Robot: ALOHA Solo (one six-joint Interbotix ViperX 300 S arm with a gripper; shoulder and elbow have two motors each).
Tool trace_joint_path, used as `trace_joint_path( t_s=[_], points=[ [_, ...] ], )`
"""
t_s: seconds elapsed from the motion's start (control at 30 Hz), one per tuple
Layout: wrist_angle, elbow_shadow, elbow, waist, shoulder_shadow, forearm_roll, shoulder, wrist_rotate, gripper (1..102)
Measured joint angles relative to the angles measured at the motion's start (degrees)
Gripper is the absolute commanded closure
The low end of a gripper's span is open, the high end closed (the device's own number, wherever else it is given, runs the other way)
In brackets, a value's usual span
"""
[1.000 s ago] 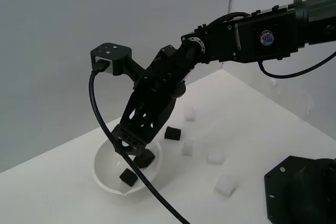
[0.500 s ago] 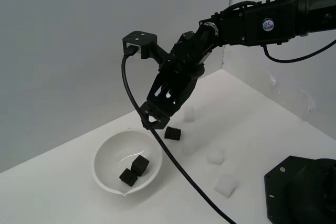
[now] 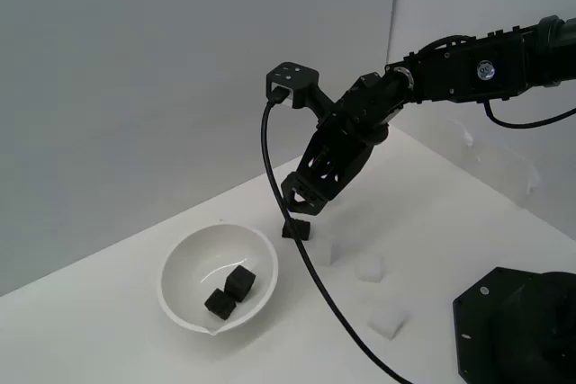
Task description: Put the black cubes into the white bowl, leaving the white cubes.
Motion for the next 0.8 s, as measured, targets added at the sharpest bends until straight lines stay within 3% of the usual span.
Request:
trace_joint_path(
  t_s=[0.33,0.8],
  points=[
    [-2.1,0.1,0.1,-0.2,-5.8,0.0,-6.0,1.9,3],
    [-4.1,0.3,0.1,-0.2,-10.4,0.0,-10.5,2.0,3]
  ],
)
